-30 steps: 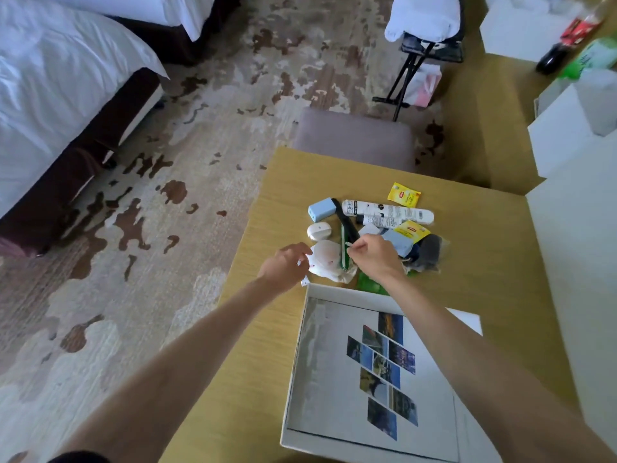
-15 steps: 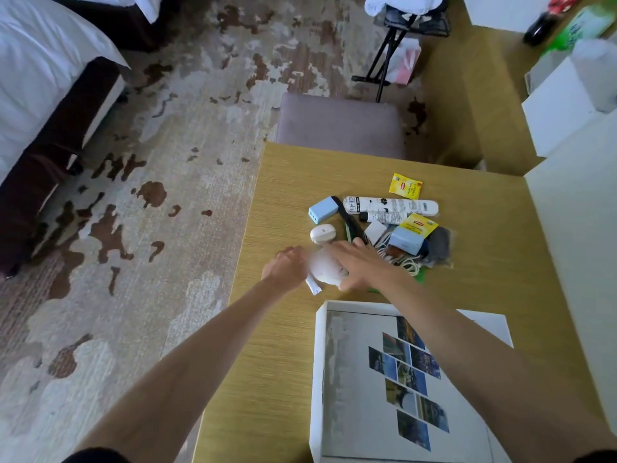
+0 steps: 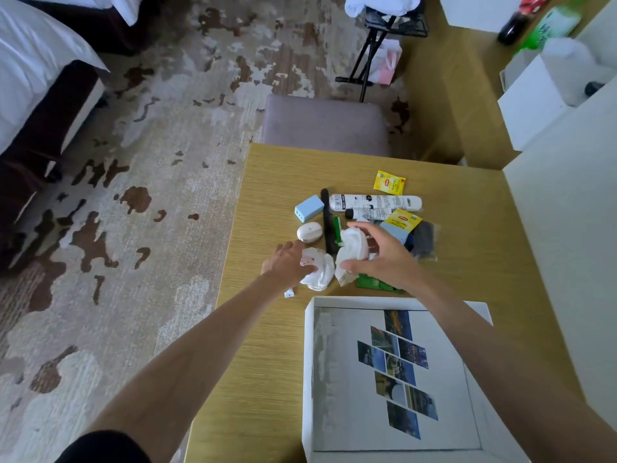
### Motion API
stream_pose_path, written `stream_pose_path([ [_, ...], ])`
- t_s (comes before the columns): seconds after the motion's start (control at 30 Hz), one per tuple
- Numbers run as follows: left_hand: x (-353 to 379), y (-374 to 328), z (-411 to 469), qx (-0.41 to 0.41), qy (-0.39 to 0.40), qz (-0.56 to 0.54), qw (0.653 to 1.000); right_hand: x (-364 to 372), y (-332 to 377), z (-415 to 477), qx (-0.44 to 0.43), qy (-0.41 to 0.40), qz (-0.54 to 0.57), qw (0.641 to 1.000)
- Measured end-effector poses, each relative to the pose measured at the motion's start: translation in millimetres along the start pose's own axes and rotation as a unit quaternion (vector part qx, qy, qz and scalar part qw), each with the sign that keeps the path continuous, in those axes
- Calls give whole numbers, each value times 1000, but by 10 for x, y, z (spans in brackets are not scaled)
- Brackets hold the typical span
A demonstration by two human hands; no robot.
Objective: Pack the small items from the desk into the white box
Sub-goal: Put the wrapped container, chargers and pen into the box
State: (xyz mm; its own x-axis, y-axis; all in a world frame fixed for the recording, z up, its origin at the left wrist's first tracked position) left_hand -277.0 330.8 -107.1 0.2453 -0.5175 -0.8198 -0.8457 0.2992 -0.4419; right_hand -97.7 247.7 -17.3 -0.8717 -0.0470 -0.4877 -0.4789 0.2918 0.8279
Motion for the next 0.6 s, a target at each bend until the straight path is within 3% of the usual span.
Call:
stream_pose_path([
  [0.13, 61, -33, 88, -15, 20, 43, 999, -130, -25, -209, 24, -42, 107, 993],
  [0.37, -56, -113, 35, -44, 47, -3, 998, -291, 25, -478, 17, -109, 251, 962],
  [0.47, -347, -247, -231, -27, -46, -93, 994, -318, 111, -593, -11, -87, 279, 956],
  [0.53, -589, -373, -522, -2, -137, -158, 978, -309, 218, -685, -32, -63, 276, 959],
  [0.6, -767, -532, -869, 13, -179, -238, 954, -302, 332, -776, -58, -41, 272, 960],
])
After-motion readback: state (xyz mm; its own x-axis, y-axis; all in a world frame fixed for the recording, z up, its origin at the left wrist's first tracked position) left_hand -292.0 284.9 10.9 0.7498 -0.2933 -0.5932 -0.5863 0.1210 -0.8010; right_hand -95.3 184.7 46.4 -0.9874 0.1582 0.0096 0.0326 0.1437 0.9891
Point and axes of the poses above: each hand's wrist, its own z-axis towards the middle knuckle, its own x-axis out of the palm, y = z × x, the point moved 4 cm from there along z, towards the middle knuckle
